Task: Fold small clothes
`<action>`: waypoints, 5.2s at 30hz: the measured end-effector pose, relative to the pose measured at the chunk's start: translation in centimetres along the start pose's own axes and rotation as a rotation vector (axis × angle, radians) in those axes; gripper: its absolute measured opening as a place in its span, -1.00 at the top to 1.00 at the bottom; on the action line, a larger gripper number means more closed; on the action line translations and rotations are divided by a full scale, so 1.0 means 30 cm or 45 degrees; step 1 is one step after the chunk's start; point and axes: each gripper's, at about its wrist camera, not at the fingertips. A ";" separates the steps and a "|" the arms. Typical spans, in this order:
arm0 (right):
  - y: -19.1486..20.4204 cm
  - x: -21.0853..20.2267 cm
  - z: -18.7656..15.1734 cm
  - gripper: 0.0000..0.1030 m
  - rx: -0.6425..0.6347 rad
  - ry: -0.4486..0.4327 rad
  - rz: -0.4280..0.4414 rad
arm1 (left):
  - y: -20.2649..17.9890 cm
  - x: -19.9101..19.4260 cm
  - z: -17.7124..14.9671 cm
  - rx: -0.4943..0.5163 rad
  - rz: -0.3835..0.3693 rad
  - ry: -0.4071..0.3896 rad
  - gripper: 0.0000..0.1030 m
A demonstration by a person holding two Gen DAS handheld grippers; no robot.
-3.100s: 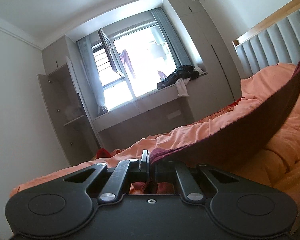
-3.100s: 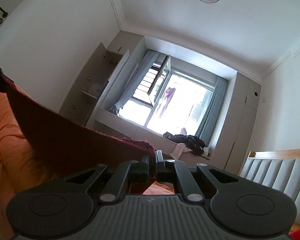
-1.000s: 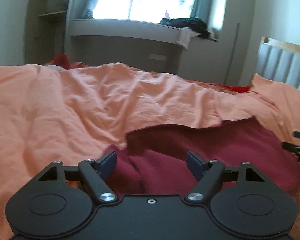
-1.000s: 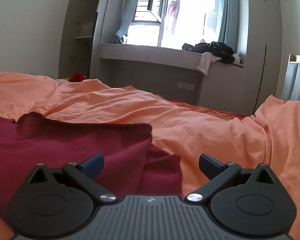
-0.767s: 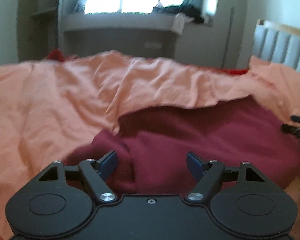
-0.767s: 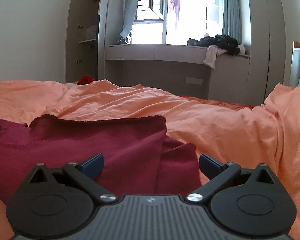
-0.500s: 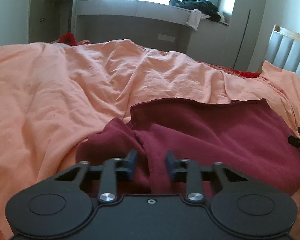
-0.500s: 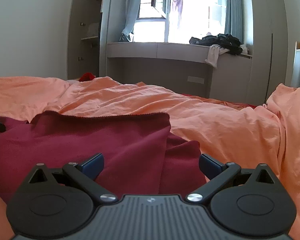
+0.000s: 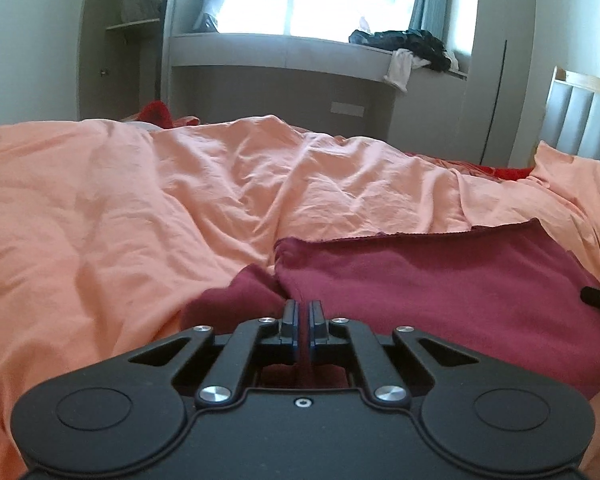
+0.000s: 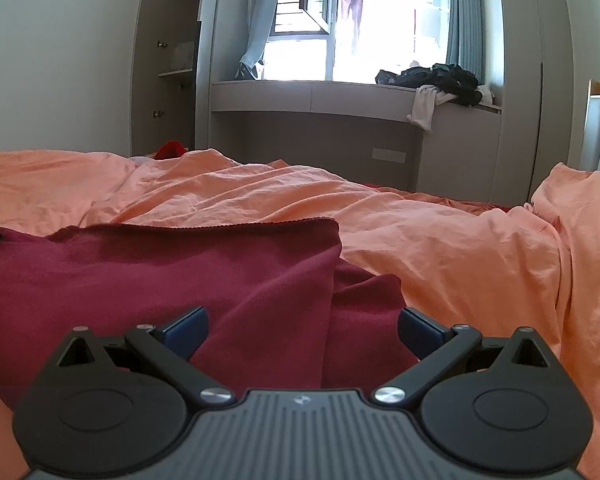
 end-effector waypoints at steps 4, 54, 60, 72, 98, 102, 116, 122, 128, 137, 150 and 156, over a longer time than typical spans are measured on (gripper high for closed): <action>0.004 -0.004 0.004 -1.00 -0.012 -0.008 -0.011 | 0.023 -0.025 -0.025 -0.013 0.021 0.001 0.92; 0.073 -0.036 -0.006 -1.00 -0.122 -0.032 -0.028 | 0.175 -0.074 -0.003 -0.341 0.062 0.030 0.67; 0.108 -0.071 -0.015 -1.00 -0.176 -0.069 -0.067 | 0.150 -0.131 -0.024 -0.295 0.104 -0.035 -0.13; 0.172 -0.162 -0.030 -1.00 -0.092 -0.220 -0.069 | 0.050 -0.313 -0.171 -0.305 0.121 -0.178 -0.99; 0.446 -0.098 -0.065 -1.00 -0.191 -0.276 0.006 | -0.044 -0.146 -0.336 -0.622 -0.150 -0.031 -0.99; 0.458 -0.091 -0.079 -1.00 -0.182 -0.291 -0.012 | -0.034 -0.142 -0.342 -0.639 -0.152 -0.036 -0.99; 0.504 -0.080 -0.104 -1.00 -0.224 -0.315 -0.084 | -0.096 -0.092 -0.294 -0.499 -0.011 -0.062 -0.99; 0.506 -0.080 -0.109 -1.00 -0.218 -0.314 -0.085 | -0.101 -0.073 -0.270 -0.511 0.035 -0.081 -0.99; 0.495 -0.082 -0.103 -1.00 -0.207 -0.307 -0.080 | -0.115 -0.057 -0.243 -0.525 0.082 -0.086 -0.99; 0.491 -0.081 -0.099 -1.00 -0.203 -0.301 -0.078 | -0.122 -0.055 -0.230 -0.572 0.116 -0.150 -0.97; 0.487 -0.073 -0.079 -1.00 -0.191 -0.262 -0.066 | -0.168 -0.054 -0.202 -0.480 0.222 -0.200 -0.20; 0.485 -0.072 -0.077 -1.00 -0.190 -0.257 -0.065 | -0.173 -0.056 -0.190 -0.455 0.212 -0.191 0.16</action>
Point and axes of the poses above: each gripper's, at about its wrist camera, not at the fingertips, and x roughly the way its jaws point, y to its left, z to its top, and after that the axes turned 11 degrees about -x, right-handed
